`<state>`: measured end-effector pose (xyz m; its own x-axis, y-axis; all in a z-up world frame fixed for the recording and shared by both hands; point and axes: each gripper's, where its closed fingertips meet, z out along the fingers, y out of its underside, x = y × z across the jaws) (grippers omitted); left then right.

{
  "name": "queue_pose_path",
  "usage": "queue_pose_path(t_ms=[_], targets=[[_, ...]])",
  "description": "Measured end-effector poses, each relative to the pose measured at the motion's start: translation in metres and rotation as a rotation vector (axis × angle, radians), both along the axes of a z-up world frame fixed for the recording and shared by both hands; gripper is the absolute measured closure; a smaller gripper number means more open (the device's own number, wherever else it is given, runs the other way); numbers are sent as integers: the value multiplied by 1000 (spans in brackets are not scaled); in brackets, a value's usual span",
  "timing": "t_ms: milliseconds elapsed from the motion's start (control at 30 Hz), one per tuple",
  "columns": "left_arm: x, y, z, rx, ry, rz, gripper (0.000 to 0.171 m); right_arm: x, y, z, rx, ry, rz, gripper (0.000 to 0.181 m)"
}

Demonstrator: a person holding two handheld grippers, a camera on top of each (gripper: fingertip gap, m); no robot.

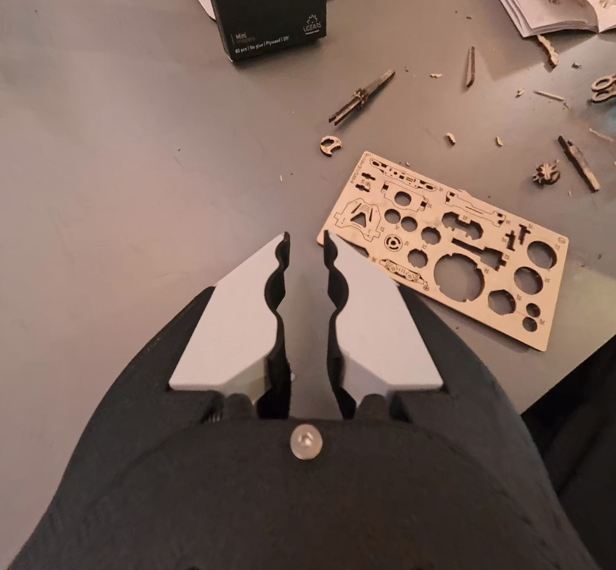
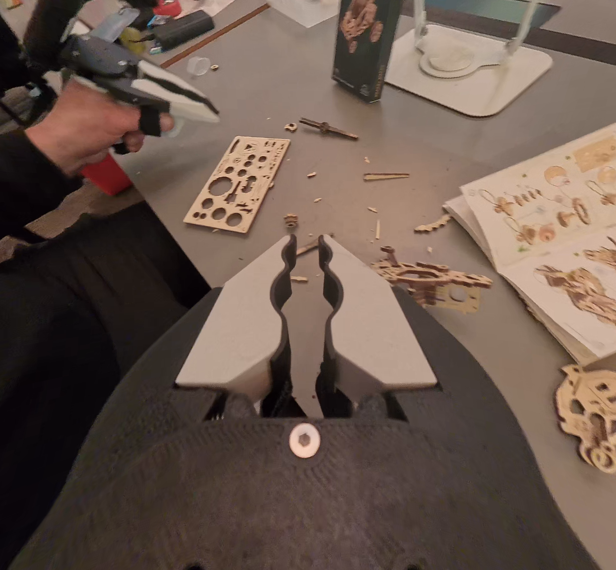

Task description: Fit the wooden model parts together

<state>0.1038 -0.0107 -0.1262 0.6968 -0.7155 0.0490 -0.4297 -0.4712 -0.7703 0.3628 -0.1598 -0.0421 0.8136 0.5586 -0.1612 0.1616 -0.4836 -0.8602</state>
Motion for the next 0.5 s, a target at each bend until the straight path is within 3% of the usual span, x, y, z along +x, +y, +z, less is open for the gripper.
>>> queue_pose_path(t_ms=[333,433,500], targets=[[10,20,-7,-120,-84,-47,145,-118,-38,-32,-121,-173,318,155],[13,21,-11,-156,-88,-75,144,-139,-47,-50,-167,-242,376,140],[15,24,-17,-181,-78,-86,141,-150,-49,-64,-211,-266,396,120]])
